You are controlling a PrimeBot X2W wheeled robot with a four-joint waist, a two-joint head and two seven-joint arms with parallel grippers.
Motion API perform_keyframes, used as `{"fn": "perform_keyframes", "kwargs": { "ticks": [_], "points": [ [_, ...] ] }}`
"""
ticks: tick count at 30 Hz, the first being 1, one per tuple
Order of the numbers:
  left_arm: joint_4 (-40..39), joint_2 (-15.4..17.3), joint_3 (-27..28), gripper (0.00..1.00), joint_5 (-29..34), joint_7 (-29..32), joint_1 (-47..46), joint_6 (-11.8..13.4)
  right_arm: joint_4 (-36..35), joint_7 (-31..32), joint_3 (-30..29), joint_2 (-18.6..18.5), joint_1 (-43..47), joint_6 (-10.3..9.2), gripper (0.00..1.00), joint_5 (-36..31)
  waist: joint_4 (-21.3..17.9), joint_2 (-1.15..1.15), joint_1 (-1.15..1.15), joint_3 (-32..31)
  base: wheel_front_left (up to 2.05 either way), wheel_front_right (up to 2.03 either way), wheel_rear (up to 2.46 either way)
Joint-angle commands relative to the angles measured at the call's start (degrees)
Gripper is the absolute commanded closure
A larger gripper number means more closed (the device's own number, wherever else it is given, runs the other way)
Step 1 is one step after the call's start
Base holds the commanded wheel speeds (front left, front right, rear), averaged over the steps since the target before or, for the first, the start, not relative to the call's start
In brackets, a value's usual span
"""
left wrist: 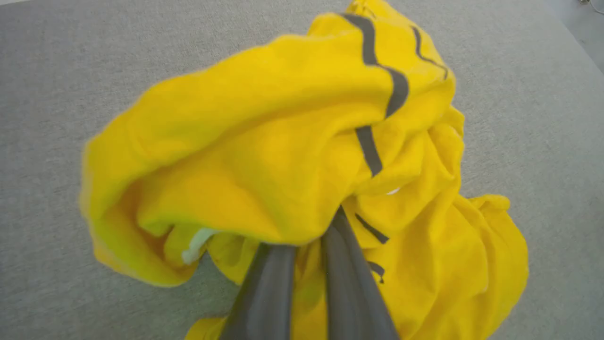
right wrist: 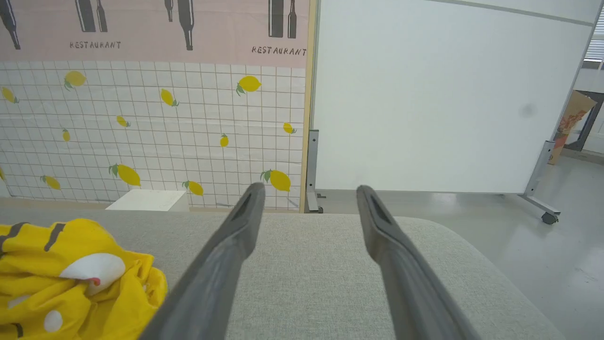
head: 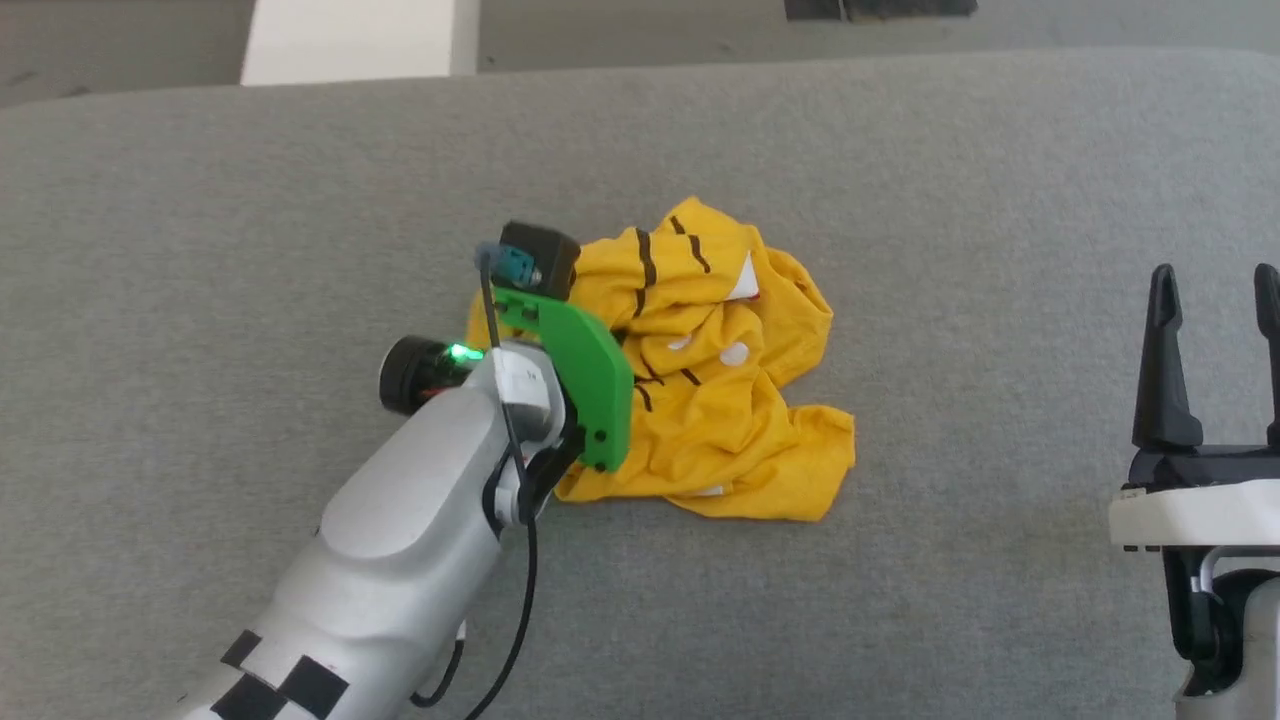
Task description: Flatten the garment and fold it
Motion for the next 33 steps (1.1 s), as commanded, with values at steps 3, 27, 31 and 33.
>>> {"fn": "perform_keyframes", "kwargs": {
  "ticks": [3, 27, 31, 33],
  "points": [
    [2.6, -0.2, -0.9, 1.00, 0.5, -0.4, 0.3, -1.4, 0.7, -0.5, 0.2, 0.0, -0.8, -0.09, 0.00, 0.5, -1.1, 0.00, 0.00, 2.4, 0.00, 0.00, 0.00],
    [-26.1, 12.4, 15.2, 0.00, 0.7, -29.8, 22.9, 5.3, 2.6, 0.4, -0.4, 0.0, 6.2, -0.09, 0.00, 0.6, 7.2, 0.00, 0.00, -9.6, 0.00, 0.00, 0.00],
    [-31.0, 14.5, 19.8, 0.00, 5.3, -33.7, 30.5, 9.0, 2.7, 0.7, 0.2, 0.0, 8.0, -0.09, 0.00, 0.9, 7.1, 0.00, 0.00, -9.9, 0.00, 0.00, 0.00],
    [-33.1, 14.5, 21.8, 0.00, 8.6, -34.0, 34.2, 10.0, 2.8, 0.9, 0.7, 0.0, 8.8, -0.09, 0.00, 1.0, 7.0, 0.00, 0.00, -9.9, 0.00, 0.00, 0.00]
  ]
}}
